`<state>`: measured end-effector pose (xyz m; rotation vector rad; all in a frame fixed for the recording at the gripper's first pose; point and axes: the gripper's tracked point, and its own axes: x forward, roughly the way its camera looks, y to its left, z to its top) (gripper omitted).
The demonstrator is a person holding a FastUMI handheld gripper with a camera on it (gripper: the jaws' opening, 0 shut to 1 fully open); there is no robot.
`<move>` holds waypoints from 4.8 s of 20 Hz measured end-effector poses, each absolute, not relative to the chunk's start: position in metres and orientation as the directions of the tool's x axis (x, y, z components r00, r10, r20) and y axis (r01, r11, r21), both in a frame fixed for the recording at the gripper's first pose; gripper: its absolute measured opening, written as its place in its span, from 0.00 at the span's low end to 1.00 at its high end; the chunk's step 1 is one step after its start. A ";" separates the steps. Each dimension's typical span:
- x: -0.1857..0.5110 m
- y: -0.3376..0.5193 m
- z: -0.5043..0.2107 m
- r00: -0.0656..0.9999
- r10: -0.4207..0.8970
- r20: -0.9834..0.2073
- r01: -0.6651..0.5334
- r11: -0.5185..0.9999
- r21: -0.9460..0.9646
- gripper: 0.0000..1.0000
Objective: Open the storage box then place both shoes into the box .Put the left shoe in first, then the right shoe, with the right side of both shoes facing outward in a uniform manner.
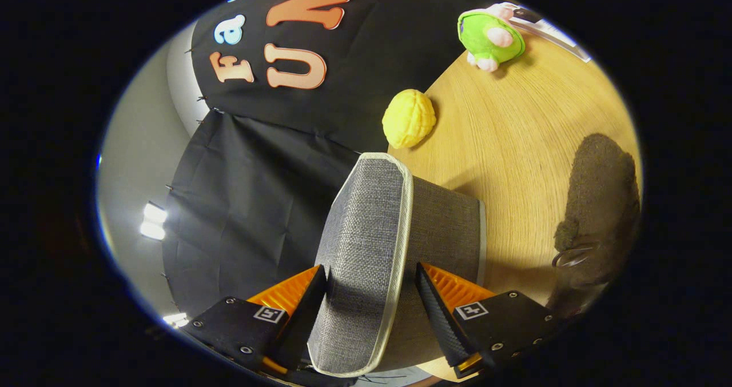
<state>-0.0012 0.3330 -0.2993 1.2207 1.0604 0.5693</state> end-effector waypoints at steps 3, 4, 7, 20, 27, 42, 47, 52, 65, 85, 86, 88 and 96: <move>0.003 0.323 -0.291 0.472 0.791 -0.389 0.119 0.380 0.917 0.72; 0.006 0.318 -0.290 0.484 0.774 -0.407 0.099 0.414 0.905 0.71; 0.013 0.304 -0.269 0.523 0.759 -0.389 0.056 0.424 0.904 0.58; 0.019 0.306 -0.236 0.542 0.751 -0.377 0.021 0.436 0.900 0.10; 0.029 0.327 -0.179 0.564 0.747 -0.352 -0.056 0.460 0.886 0.11; 0.058 0.456 -0.096 0.535 0.802 -0.266 -0.122 0.385 0.915 0.11; 0.057 0.497 -0.105 0.518 0.812 -0.270 -0.116 0.380 0.918 0.24; 0.043 0.517 -0.116 0.445 0.852 -0.277 -0.127 0.366 0.922 0.55; 0.044 0.422 -0.131 0.602 0.732 -0.318 -0.267 0.560 0.785 0.98; -0.056 0.175 -0.303 0.501 0.224 -0.836 -0.028 0.970 0.243 0.94; -0.060 0.171 -0.313 0.485 0.217 -0.847 -0.020 0.971 0.238 0.94; -0.067 0.165 -0.332 0.446 0.198 -0.873 -0.012 0.976 0.216 0.92; -0.067 0.163 -0.385 0.357 0.157 -0.921 0.043 0.982 0.184 0.73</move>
